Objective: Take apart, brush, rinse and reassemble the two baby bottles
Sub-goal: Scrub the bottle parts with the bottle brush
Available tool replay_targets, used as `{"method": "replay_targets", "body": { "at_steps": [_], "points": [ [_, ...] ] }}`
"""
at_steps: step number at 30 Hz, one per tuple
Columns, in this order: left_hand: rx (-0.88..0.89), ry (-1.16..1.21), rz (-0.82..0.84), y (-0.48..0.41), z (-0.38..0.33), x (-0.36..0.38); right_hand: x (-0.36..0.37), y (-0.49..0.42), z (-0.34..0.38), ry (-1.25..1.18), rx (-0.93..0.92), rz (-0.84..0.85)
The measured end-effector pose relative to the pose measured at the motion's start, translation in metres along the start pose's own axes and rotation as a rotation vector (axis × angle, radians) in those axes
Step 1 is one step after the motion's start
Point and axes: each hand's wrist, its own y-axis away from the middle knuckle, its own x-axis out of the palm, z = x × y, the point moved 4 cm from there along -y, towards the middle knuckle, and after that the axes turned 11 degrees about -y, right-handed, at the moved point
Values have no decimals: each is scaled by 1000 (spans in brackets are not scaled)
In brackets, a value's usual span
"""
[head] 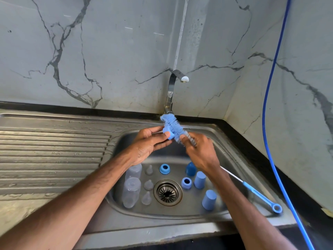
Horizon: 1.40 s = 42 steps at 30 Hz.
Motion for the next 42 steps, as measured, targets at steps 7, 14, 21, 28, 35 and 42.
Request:
{"method": "replay_targets", "body": {
  "at_steps": [7, 14, 21, 28, 35, 42],
  "points": [
    [-35, -83, -45, 0, -1, -8, 2, 4, 4, -25, -57, 49],
    [-64, -200, -128, 0, 1, -17, 2, 10, 7, -95, -90, 134],
    [-27, -91, -67, 0, 2, -7, 3, 1, 2, -33, -11, 11],
    [-17, -38, -39, -2, 1, -1, -1, -3, -2, -60, 11, -37],
    [-7, -85, 49, -1, -1, -3, -3, -3, -5, -43, 60, -18],
    [3, -78, -41, -2, 0, -8, 1, 2, -1, -106, 14, 23]
  ]
}}
